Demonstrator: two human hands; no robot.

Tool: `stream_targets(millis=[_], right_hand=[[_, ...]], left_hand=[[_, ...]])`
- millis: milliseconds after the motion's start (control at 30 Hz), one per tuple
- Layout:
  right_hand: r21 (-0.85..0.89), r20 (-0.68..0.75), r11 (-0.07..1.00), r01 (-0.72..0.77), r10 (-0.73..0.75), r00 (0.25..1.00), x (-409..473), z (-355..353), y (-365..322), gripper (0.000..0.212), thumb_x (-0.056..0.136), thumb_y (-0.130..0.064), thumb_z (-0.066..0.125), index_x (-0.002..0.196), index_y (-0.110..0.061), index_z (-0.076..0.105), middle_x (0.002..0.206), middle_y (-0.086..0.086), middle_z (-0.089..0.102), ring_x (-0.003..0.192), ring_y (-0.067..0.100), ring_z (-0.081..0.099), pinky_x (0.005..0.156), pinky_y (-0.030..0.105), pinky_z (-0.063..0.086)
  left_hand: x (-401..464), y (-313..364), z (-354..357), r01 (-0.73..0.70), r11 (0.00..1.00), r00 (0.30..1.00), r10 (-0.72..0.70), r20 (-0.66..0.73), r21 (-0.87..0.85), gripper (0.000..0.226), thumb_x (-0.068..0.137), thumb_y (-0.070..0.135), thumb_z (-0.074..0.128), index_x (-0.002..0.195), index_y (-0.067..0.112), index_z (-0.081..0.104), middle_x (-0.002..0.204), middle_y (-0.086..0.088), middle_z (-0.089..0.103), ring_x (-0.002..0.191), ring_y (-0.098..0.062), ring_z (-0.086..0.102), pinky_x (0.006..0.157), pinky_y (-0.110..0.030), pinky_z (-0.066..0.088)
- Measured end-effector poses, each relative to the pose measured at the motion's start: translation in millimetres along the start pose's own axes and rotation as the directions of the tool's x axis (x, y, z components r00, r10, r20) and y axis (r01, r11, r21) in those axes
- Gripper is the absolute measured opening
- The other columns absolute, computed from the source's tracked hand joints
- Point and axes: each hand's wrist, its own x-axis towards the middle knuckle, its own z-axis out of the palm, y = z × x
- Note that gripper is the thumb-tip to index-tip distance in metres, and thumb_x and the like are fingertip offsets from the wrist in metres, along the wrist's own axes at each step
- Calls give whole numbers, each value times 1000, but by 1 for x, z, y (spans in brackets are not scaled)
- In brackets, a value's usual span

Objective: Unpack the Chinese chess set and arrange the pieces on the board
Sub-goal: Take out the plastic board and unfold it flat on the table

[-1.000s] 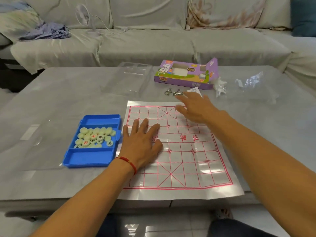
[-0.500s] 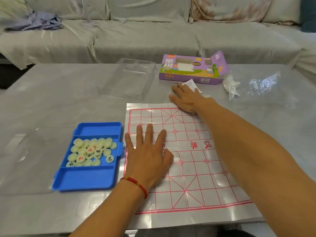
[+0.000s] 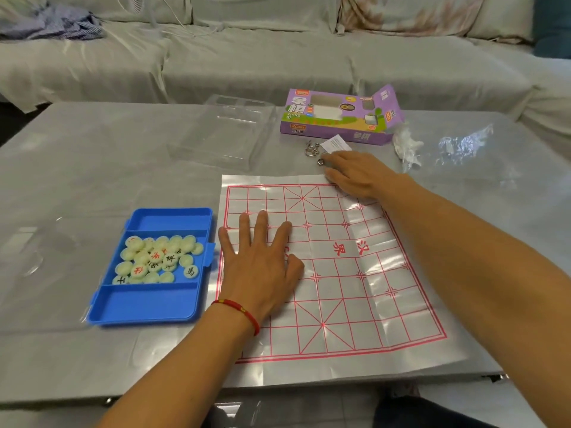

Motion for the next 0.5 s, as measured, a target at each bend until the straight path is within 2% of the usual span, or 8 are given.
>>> stream_targets(millis=[100,200,300,400,500], right_hand=[[1,119,996,-85,84,989,-5,3,13,57,103,-49,19,156,-27,15,162,1,23,146,26,27,116,57,23],[76,109,988,-133,124,986,-10,-3,19,54,105,-47,22,155,-27,19,162,5,25,144,31,30,116,50,27],[75,109,978,-196,187,976,-18,-8,27,55,105,-46,22,154,-21,24,161,9,27,144,32,30,115,49,27],[86,21,984,-154,152,988,-25,-8,26,50,106,-41,26,148,-15,32,154,14,36,135,37,39,108,51,35],[2,-111,998,-61,61,992,-33,-7,16,48,105,-35,31,147,-14,39,153,11,39,138,35,38,109,51,33]], left_hand=[[-2,1,0,4,1000,1000,-5,-10,-20,60,98,54,27,154,39,8,166,-3,-6,151,-31,-15,118,-62,-6],[-2,0,-1,4,1000,1000,-5,-13,-24,60,98,54,27,153,39,9,166,-2,-6,151,-31,-14,118,-62,-7],[-1,-1,-2,-1,1000,1000,1,-11,-20,60,98,54,28,153,39,10,166,-2,-4,151,-31,-13,118,-62,-6],[2,0,-4,7,1000,1000,-8,-19,-21,60,97,54,32,152,38,14,166,-3,1,152,-31,-8,118,-63,-4],[3,1,-6,13,1000,1000,-14,-19,-27,61,96,54,33,152,37,17,165,-3,4,152,-32,-6,118,-64,-1]])
